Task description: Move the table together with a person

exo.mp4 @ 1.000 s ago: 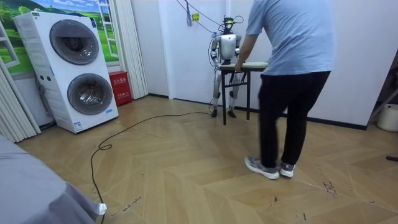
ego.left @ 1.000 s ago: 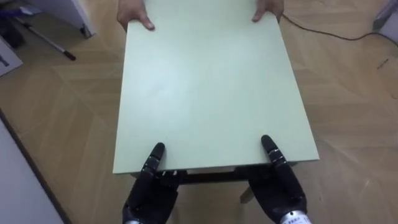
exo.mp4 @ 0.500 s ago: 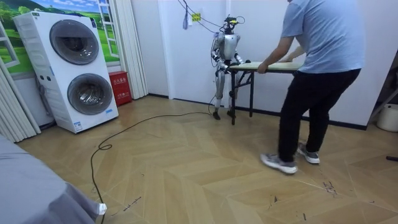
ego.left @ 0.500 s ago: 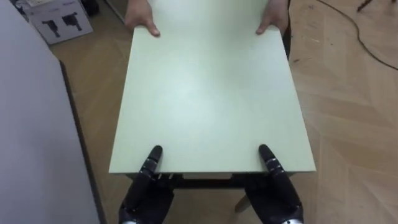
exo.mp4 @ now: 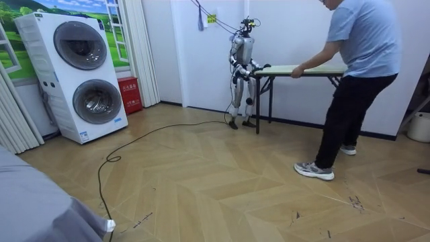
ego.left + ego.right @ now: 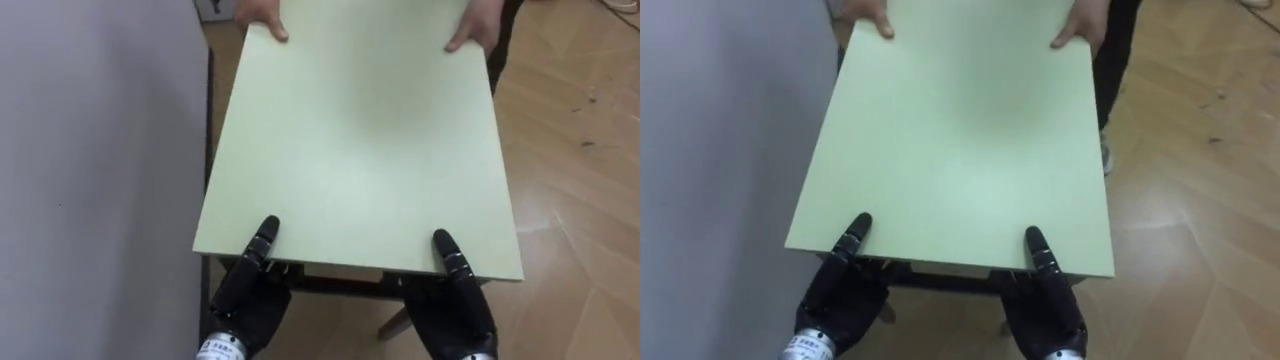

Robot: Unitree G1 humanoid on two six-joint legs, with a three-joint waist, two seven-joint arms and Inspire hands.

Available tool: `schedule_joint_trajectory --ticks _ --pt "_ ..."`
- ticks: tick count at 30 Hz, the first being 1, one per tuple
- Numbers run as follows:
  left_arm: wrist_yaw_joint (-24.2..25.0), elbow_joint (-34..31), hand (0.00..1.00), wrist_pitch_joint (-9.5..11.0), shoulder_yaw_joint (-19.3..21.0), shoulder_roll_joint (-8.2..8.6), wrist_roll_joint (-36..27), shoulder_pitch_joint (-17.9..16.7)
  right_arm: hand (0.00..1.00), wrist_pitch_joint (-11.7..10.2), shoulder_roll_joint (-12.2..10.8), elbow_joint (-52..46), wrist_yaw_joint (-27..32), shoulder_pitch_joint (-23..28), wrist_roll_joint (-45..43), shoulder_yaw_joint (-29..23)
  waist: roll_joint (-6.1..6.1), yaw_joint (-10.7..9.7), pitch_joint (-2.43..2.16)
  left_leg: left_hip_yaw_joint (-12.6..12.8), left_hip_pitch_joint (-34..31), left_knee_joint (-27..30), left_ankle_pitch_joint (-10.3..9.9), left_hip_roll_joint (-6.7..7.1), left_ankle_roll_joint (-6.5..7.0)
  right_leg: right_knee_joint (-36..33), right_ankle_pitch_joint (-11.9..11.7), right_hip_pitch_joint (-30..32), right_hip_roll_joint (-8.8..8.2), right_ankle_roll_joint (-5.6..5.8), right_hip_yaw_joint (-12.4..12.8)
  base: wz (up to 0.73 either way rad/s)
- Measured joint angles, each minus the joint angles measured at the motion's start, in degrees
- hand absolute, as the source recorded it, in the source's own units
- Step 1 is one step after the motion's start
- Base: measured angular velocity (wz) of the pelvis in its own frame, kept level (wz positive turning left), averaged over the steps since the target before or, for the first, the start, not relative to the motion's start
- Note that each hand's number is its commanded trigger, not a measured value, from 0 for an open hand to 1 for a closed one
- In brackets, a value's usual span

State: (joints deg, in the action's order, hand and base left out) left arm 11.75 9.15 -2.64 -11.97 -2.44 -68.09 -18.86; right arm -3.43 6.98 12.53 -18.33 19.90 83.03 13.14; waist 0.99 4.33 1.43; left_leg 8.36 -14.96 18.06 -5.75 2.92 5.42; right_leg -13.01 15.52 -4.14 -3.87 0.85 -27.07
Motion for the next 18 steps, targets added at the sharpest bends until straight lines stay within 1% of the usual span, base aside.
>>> schedule_joint_trajectory --ticks 2,4,6,7,8,9,10,11,12,13,14,15,16,17,18 --pt "-0.1 0.0 1.00 0.0 0.0 0.01 -0.3 -0.2 1.00 0.0 0.1 0.0 0.3 -0.2 -0.4 0.1 0.00 0.5 0.00 0.0 0.0 0.0 0.0 0.03 -0.01 -0.7 0.0 0.1 -0.08 0.00 -0.1 0.18" --pt "-0.3 0.0 1.00 0.1 0.2 0.07 -0.5 -0.3 1.00 0.0 -0.1 0.0 0.4 -0.2 -0.4 0.2 -0.01 0.6 0.00 -0.8 0.3 0.0 0.0 0.18 0.07 -2.3 0.0 0.0 -0.26 0.01 0.0 0.32" --pt "-0.5 0.0 1.00 0.1 0.2 0.14 -0.8 -0.3 1.00 0.0 -0.2 0.0 0.4 -0.3 -0.6 0.2 -0.02 0.6 0.01 -0.8 0.6 0.0 -0.2 -0.13 0.27 -4.4 0.1 0.4 -0.65 0.11 0.1 0.26" --pt "-0.8 0.0 1.00 0.1 0.1 0.15 -0.9 -0.2 1.00 0.0 -0.2 -0.1 0.4 -0.4 -0.7 0.2 -0.01 0.5 0.01 -0.9 0.8 0.2 -0.3 -0.19 0.48 -7.1 0.3 1.3 -1.29 0.59 0.0 0.17" --pt "-0.9 0.0 1.00 0.3 0.0 0.14 -1.0 -0.2 1.00 0.0 -0.4 -0.1 0.4 -0.4 -0.7 0.2 0.00 0.5 0.01 -1.2 0.8 0.3 -0.4 -0.19 0.59 -9.1 0.4 2.0 -1.74 0.74 0.1 0.16" --pt "-1.2 0.0 1.00 0.5 0.0 0.16 -0.9 -0.2 1.00 0.0 -0.6 -0.1 0.7 -0.4 -0.8 0.3 0.04 0.6 0.04 -1.6 1.3 0.4 -0.9 -0.19 0.75 -14.8 0.4 4.1 -2.89 0.87 0.7 0.12" --pt "-1.5 0.0 1.00 0.5 0.0 0.14 -0.9 -0.2 1.00 0.0 -0.6 -0.1 0.9 -0.4 -0.8 0.5 0.02 0.6 0.16 -2.2 1.9 0.5 -1.3 -0.07 0.92 -20.5 0.0 6.9 -4.08 1.47 2.7 0.10" --pt "-1.7 0.0 1.00 0.5 -0.2 0.19 -0.9 -0.2 1.00 0.0 -0.7 -0.1 1.0 -0.4 -0.9 0.7 0.15 0.6 0.22 -2.7 2.1 0.7 -1.7 -0.01 0.95 -22.6 0.4 8.2 -4.26 1.93 4.8 0.07" --pt "-2.1 0.0 1.00 0.7 0.0 0.28 -1.0 -0.2 1.00 0.0 -0.8 -0.2 1.2 -0.5 -1.3 0.8 0.20 0.7 0.26 -3.3 2.0 0.8 -2.4 0.17 1.19 -22.8 1.6 10.4 -4.29 2.03 7.6 0.12" --pt "-2.9 0.0 1.00 0.8 0.0 0.80 -1.0 -0.3 1.00 0.0 -0.8 -0.2 1.2 -0.5 -1.7 0.9 0.49 0.7 0.44 -4.6 1.9 1.2 -3.1 0.86 1.73 -22.7 2.3 13.0 -4.77 1.59 9.8 0.17" --pt "-3.1 0.0 1.00 0.8 0.0 0.73 -1.0 -0.4 1.00 0.0 -0.7 -0.2 1.3 -0.4 -1.7 1.0 0.51 0.6 0.45 -5.2 2.0 1.4 -3.3 1.20 1.78 -22.7 2.4 14.5 -5.00 1.61 10.8 0.38" --pt "-3.6 0.0 1.00 0.7 0.0 0.58 -1.1 -0.4 1.00 0.0 -0.7 -0.2 1.4 -0.1 -1.7 1.0 0.49 0.0 0.46 -6.8 2.2 1.5 -3.2 1.99 1.55 -21.6 2.4 17.3 -4.87 1.60 13.3 0.70" --pt "-4.0 0.1 1.00 0.7 -0.1 0.48 -1.1 -0.4 1.00 0.0 -0.7 -0.2 1.6 0.1 -1.7 1.2 0.50 -1.3 0.46 -9.0 2.2 1.7 -3.0 2.66 1.16 -17.9 1.8 18.8 -4.53 1.06 15.8 0.84" --pt "-4.2 0.2 1.00 0.7 -0.2 0.40 -1.1 -0.3 1.00 -0.1 -0.8 -0.2 1.6 0.2 -1.7 1.2 0.37 -1.7 0.42 -9.5 2.3 1.7 -3.0 2.89 1.05 -15.5 1.0 19.3 -4.37 0.89 17.0 0.98" --pt "-4.7 0.4 1.00 0.7 -0.1 0.38 -0.9 -0.2 1.00 -0.2 -1.0 -0.1 2.0 0.4 -1.7 1.4 0.27 -2.7 0.39 -11.2 2.3 2.0 -3.1 3.35 0.66 -12.7 -2.1 19.6 -3.78 1.67 18.8 0.94"
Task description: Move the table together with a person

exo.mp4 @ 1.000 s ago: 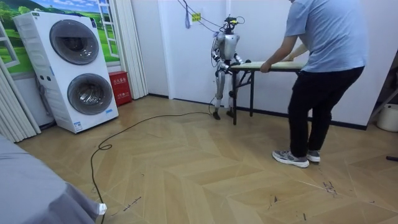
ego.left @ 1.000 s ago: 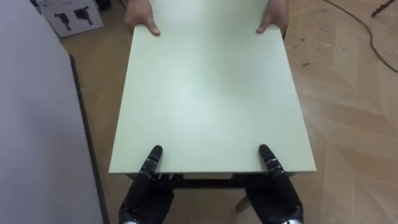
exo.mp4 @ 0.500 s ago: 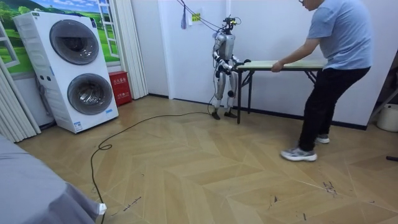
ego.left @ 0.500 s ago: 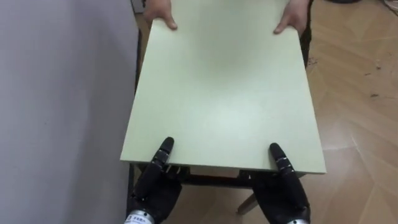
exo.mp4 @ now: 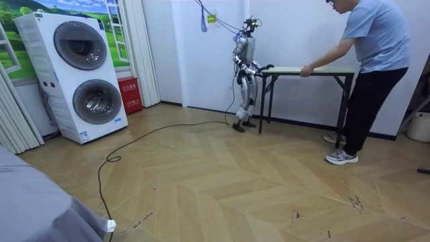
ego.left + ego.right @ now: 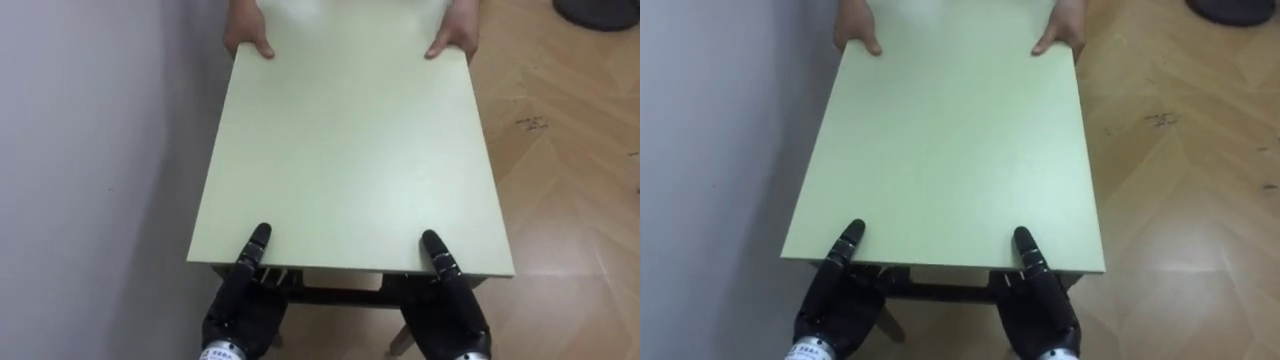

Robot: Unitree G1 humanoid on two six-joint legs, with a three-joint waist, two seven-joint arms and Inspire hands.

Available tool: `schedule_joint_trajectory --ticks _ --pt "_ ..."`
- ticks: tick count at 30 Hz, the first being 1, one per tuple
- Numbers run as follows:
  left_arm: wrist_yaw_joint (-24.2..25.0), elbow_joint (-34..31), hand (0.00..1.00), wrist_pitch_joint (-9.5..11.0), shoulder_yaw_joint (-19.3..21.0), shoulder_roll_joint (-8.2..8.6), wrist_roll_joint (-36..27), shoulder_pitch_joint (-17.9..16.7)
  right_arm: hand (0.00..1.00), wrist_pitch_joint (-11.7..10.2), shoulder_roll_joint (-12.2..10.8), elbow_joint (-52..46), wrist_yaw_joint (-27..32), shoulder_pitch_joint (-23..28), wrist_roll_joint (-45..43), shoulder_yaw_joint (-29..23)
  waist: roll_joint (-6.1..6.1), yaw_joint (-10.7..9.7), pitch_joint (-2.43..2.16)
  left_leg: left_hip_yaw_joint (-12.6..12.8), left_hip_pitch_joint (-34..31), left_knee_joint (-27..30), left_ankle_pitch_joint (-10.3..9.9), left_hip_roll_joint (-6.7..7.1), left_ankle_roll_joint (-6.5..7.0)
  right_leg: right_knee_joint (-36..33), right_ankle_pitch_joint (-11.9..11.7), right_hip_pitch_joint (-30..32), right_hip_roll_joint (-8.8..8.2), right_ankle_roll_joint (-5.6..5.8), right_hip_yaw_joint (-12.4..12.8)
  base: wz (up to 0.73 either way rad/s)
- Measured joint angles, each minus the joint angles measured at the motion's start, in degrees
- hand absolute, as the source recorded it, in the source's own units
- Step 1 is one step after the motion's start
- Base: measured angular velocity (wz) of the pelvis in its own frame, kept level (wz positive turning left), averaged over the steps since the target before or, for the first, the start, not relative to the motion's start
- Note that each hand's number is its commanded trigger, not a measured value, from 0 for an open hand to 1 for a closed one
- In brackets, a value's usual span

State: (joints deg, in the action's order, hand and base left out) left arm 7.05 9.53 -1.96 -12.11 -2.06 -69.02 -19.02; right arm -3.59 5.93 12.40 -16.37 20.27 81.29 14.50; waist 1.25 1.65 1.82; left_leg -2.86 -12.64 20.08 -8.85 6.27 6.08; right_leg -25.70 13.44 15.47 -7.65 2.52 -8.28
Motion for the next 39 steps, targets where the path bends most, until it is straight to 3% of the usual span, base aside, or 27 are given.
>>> schedule_joint_trajectory --ticks 1,2,5,11,14,28,29,31,32,33,34,35,39 --pt "-0.3 0.0 1.00 0.0 0.4 -0.22 0.1 0.2 1.00 0.0 -0.2 0.0 0.1 0.3 0.0 0.0 -0.24 -0.8 -0.15 -0.6 0.1 0.1 -0.3 0.32 -0.48 1.0 -1.9 -1.0 0.49 0.06 -0.1 0.91" --pt "-0.3 0.0 1.00 0.0 0.5 -0.30 0.2 0.2 1.00 0.1 0.0 0.0 0.1 0.2 0.1 0.0 -0.17 -0.8 -0.17 0.6 0.4 -0.4 -0.4 -0.47 -0.75 2.3 -2.6 -1.9 0.94 -0.77 -1.4 0.59" --pt "-0.5 0.2 1.00 0.0 0.7 -0.47 0.5 0.3 1.00 0.1 0.0 0.0 0.0 0.2 0.1 0.3 -0.61 0.1 -0.14 2.8 1.4 -2.1 -0.7 -2.52 -1.21 4.6 -3.3 -3.9 1.99 -1.64 -2.8 0.16" --pt "-1.0 0.8 1.00 0.0 0.6 -0.63 1.3 0.3 1.00 1.2 0.4 0.9 0.2 0.3 1.2 0.7 -1.43 0.2 0.31 3.4 5.0 -5.0 -0.8 -2.97 -1.37 8.2 -3.4 -8.0 2.71 -1.54 -3.0 0.03" --pt "-1.1 0.8 1.00 0.2 1.0 -0.64 2.2 0.5 1.00 2.1 0.0 0.9 0.8 0.3 1.3 0.5 -1.66 -0.1 0.26 5.9 6.3 -6.9 -0.9 -3.33 -1.24 9.1 -3.6 -8.7 2.82 -1.19 -2.7 -0.05" --pt "-0.8 3.6 1.00 0.6 1.2 -0.61 4.6 0.4 1.00 2.4 -0.5 3.8 1.2 0.6 -0.4 -0.2 -1.22 0.0 0.17 7.4 8.2 -7.5 -1.7 -3.63 -1.00 10.5 -3.8 -10.8 3.39 -0.88 -1.4 -0.04" --pt "-0.6 3.8 0.95 0.6 1.2 -0.61 4.6 0.4 1.00 2.4 -0.5 3.9 1.2 0.6 -0.4 -0.2 -1.16 0.0 0.20 7.4 8.4 -7.5 -1.8 -3.66 -1.01 10.7 -3.8 -11.1 3.44 -0.88 -1.4 0.00" --pt "-0.2 4.9 0.71 0.6 1.3 -0.59 4.6 0.7 1.00 2.4 -0.5 4.3 1.2 0.6 -0.5 -0.2 -0.98 0.0 0.13 7.3 9.0 -7.9 -1.8 -3.66 -1.01 10.9 -3.8 -11.6 3.48 -0.86 -1.4 0.00" --pt "0.0 5.3 0.57 0.6 1.3 -0.58 4.6 0.9 0.62 2.4 -0.5 4.5 1.2 0.6 -0.5 -0.2 -0.91 0.1 0.09 7.3 9.2 -7.9 -1.8 -3.67 -1.01 10.9 -3.8 -11.8 3.49 -0.86 -1.4 0.00" --pt "0.0 5.4 0.52 0.6 1.3 -0.58 4.6 0.9 0.50 2.4 -0.5 4.6 1.2 0.6 -0.5 -0.2 -0.88 0.0 0.09 7.3 9.3 -7.9 -1.8 -3.68 -1.01 11.0 -3.8 -12.0 3.50 -0.86 -1.4 0.00" --pt "0.3 5.8 0.41 0.6 1.3 -0.57 4.6 0.9 0.05 2.4 -0.5 4.8 1.2 0.6 -0.4 -0.2 -0.81 0.1 0.04 7.3 9.5 -7.9 -1.8 -3.69 -1.01 11.0 -3.8 -12.1 3.52 -0.86 -1.4 0.00" --pt "0.9 6.4 0.00 0.6 1.4 -0.59 4.7 1.0 0.00 2.4 -0.5 4.9 1.2 0.6 -0.4 -0.2 -0.74 0.1 -0.01 7.4 9.6 -8.0 -1.8 -3.68 -1.01 11.0 -3.8 -12.2 3.52 -0.86 -1.4 0.00" --pt "3.4 7.6 0.00 1.3 1.1 -1.40 11.8 0.9 0.00 2.2 -0.1 6.9 -0.3 0.4 -1.6 -0.2 -0.38 0.2 -0.35 7.4 11.0 -8.5 -1.8 -3.68 -1.01 11.1 -3.8 -13.1 3.55 -0.86 -1.4 -0.03"
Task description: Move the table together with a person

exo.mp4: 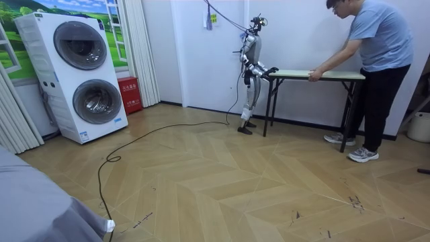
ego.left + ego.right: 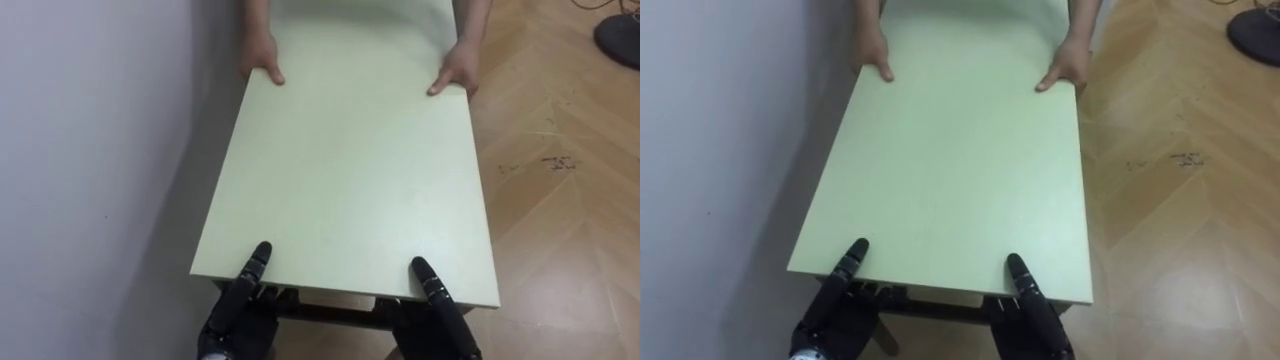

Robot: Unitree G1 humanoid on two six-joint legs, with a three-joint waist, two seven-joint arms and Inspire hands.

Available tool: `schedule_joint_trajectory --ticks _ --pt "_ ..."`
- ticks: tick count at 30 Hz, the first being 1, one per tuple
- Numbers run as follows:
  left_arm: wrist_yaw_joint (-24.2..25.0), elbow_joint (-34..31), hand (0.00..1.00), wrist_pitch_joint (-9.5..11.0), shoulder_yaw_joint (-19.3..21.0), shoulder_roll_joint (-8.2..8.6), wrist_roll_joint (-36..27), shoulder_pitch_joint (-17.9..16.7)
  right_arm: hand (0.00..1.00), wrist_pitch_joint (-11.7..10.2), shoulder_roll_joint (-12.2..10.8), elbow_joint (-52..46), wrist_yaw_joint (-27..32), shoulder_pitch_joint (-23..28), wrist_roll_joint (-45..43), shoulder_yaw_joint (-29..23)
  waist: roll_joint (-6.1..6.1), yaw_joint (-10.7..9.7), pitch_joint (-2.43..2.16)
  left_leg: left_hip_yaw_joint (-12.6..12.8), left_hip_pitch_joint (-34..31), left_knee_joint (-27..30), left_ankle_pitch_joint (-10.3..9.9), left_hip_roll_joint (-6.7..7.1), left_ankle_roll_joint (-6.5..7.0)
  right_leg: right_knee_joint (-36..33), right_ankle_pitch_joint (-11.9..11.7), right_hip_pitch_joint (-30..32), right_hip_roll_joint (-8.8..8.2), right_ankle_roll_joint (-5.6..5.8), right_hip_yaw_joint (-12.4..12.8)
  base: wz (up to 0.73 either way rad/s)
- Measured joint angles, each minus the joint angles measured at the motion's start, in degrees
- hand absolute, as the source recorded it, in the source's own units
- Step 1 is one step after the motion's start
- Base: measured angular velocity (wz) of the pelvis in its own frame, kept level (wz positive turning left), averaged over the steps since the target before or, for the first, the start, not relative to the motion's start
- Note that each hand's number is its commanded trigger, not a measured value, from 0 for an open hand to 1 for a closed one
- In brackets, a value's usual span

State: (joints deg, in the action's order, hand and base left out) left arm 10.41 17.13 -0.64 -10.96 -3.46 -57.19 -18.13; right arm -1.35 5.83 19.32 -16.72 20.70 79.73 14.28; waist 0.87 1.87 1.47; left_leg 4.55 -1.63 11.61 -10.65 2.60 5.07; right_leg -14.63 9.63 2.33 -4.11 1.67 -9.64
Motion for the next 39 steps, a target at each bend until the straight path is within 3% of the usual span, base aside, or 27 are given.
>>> schedule_joint_trajectory --ticks 4,9,16,39 --pt "2.0 0.4 0.00 1.1 0.0 -0.71 7.4 0.1 0.00 0.0 1.3 1.0 -2.9 -0.8 -5.2 -0.1 0.27 0.0 -0.35 -0.1 0.6 -0.3 0.0 0.00 0.00 0.1 0.0 -0.7 0.01 0.01 0.2 0.00" --pt "2.8 2.2 0.00 1.1 -0.5 -0.84 10.7 0.0 0.00 0.1 1.5 2.5 -4.5 -1.5 -8.1 -0.3 0.37 0.2 -0.54 -0.1 1.4 -0.1 -0.1 -0.09 -0.13 0.3 0.0 -1.7 0.15 0.00 0.2 0.00" --pt "2.8 2.6 0.00 1.1 -1.0 -1.73 10.7 -0.6 0.00 0.1 1.5 2.6 -4.9 -1.4 -8.1 -0.2 0.36 0.2 -0.54 0.0 1.4 0.1 -0.1 -0.10 -0.14 0.2 0.0 -1.8 0.15 -0.02 0.2 0.00" --pt "2.9 4.3 0.00 1.5 -1.3 -1.98 10.8 -0.7 0.00 0.1 1.9 5.3 -8.0 -1.9 -10.9 -0.5 -0.11 0.1 -0.52 -0.1 1.9 -0.5 -0.1 -0.12 -0.15 1.0 0.0 -2.4 0.23 0.00 -0.1 0.00"
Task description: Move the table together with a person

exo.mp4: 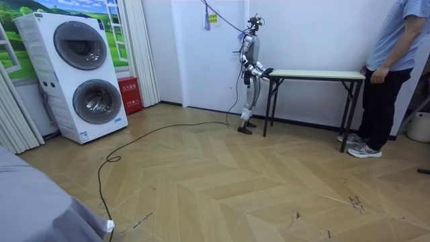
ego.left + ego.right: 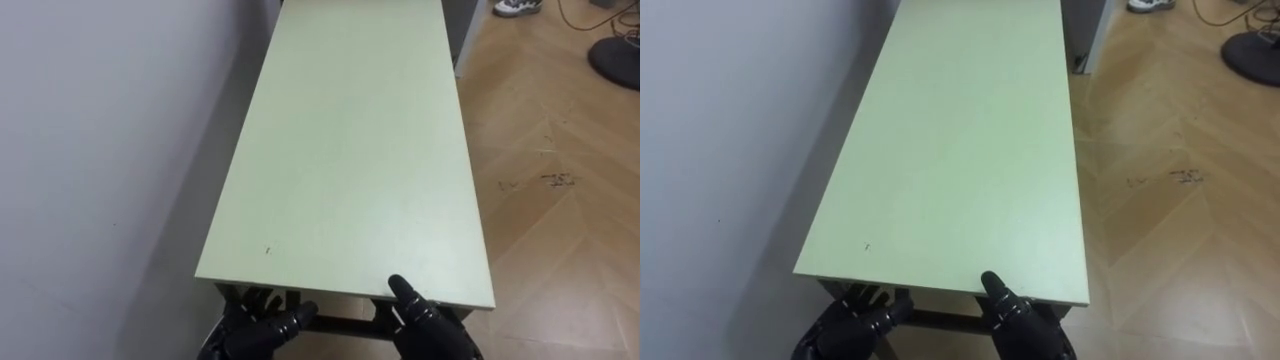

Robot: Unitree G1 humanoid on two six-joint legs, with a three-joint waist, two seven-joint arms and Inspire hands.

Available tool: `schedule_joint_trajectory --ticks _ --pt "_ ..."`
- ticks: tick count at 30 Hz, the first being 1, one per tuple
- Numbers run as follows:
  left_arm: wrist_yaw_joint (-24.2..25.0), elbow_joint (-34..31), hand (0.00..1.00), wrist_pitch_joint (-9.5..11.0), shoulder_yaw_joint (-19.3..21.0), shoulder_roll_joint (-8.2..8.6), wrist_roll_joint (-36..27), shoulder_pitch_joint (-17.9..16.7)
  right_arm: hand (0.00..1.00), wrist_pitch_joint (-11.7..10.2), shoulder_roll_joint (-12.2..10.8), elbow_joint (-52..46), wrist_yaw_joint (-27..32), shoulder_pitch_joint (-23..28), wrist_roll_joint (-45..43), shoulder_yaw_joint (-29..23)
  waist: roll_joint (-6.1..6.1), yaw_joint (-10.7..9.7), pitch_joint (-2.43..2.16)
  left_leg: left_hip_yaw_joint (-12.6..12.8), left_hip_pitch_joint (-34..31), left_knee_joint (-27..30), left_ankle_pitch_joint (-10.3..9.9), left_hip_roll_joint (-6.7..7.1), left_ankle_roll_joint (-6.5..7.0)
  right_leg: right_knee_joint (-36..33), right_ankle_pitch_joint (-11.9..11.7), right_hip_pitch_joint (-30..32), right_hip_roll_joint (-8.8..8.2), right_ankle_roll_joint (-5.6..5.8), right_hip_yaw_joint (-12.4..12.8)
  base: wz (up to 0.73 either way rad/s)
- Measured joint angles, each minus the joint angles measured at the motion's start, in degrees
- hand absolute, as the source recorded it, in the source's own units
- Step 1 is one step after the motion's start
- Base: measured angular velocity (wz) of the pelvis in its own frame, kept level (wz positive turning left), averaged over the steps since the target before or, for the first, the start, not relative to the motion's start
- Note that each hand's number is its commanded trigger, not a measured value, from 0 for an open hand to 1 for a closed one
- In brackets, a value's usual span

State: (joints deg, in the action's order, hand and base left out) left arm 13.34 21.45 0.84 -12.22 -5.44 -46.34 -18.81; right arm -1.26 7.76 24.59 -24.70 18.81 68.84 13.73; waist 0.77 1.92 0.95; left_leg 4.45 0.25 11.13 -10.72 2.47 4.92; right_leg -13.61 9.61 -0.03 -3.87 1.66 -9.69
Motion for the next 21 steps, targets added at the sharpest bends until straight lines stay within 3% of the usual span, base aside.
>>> schedule_joint_trajectory --ticks 7,12,16,21 --pt "0.6 9.0 0.00 1.0 -1.0 -1.05 5.0 0.8 0.00 -0.1 0.6 6.5 -1.5 -2.7 -17.0 -0.4 -1.00 -0.3 -0.44 -0.2 0.4 -0.4 0.0 -0.06 -0.04 0.9 -0.2 -0.8 0.17 0.02 -0.2 0.01" --pt "0.6 13.7 0.00 1.4 -0.2 -2.21 8.9 1.0 0.00 -0.4 1.1 7.5 -0.6 -3.8 -31.2 -1.3 -1.55 -0.1 -0.35 -0.4 0.4 -0.4 0.0 -0.09 -0.07 1.1 -0.3 -0.9 0.22 0.02 -0.3 0.04" --pt "-0.1 17.4 0.00 1.7 0.6 -3.19 8.7 1.7 0.00 -0.7 2.0 12.7 0.8 -7.0 -34.6 -1.7 -1.80 -0.2 -0.45 -0.9 0.3 -0.4 -0.1 -0.05 -0.07 1.3 -0.3 -1.1 0.13 0.05 -1.0 0.06" --pt "-1.6 24.7 0.00 2.2 1.9 -2.99 8.7 3.8 0.00 -0.8 2.4 18.7 2.3 -7.6 -36.0 -2.0 -1.79 0.0 -0.48 -1.7 0.4 -0.4 0.0 0.09 -0.07 2.1 -0.4 -2.0 0.09 0.07 -1.9 0.09"
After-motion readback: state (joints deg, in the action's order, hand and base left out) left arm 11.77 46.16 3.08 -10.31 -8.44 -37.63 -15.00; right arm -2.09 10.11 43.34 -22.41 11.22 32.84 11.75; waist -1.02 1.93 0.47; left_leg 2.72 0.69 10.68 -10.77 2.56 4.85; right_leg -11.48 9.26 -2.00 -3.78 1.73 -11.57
